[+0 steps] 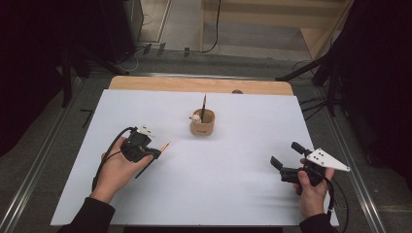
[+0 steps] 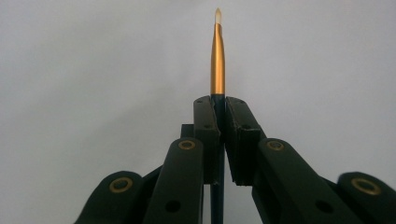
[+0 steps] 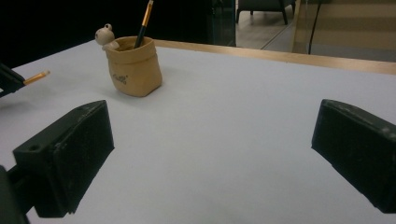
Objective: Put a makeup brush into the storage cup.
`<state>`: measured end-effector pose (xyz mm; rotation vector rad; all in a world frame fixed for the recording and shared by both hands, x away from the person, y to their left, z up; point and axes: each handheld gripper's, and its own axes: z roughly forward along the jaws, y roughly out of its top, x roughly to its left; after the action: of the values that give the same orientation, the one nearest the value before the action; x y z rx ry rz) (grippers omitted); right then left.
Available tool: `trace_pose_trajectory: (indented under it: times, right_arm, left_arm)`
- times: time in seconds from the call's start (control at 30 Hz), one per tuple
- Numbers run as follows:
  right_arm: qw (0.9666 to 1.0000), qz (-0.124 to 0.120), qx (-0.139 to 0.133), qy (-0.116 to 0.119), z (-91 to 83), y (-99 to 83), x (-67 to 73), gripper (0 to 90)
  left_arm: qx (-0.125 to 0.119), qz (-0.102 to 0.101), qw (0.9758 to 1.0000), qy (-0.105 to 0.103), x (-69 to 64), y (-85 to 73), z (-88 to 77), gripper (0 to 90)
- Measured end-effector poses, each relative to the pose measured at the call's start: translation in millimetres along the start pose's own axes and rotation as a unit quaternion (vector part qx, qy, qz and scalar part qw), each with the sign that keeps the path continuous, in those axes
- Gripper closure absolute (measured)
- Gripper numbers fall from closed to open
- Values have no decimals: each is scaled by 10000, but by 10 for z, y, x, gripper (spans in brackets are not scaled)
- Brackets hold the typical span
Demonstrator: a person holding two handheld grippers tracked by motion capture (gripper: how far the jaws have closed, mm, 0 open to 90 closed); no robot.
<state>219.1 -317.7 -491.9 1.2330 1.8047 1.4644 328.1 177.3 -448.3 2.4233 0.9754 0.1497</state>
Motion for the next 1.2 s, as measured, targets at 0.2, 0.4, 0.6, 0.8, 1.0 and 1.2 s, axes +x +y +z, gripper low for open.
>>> trace_pose_trajectory:
  times: [0.2, 0.4, 0.6, 0.8, 1.0, 1.2]
  right_arm:
    - [10000, -10, -10, -53, -3, -2, -2, 0]
    - [10000, -17, -5, -49, 0, -6, -6, 0]
    - [10000, -29, 8, -35, 4, -7, -2, 0]
    - [10000, -12, 24, -33, 6, -10, 0, 0]
    - [10000, -27, 36, -25, 13, -11, 5, 0]
    - [10000, -30, 36, -22, 15, -13, 2, 0]
  left_arm:
    - [-378, -111, 9992, -53, 17, 28, -55, 845]
    - [-660, -217, 9976, -67, 38, 50, -93, 846]
    - [-1045, -363, 9936, -233, 52, 73, -125, 846]
    - [-1346, -406, 9898, -236, 48, 87, -149, 846]
    - [-1705, -434, 9842, -187, 41, 104, -161, 845]
    - [-2120, -400, 9763, -200, 28, 121, -182, 845]
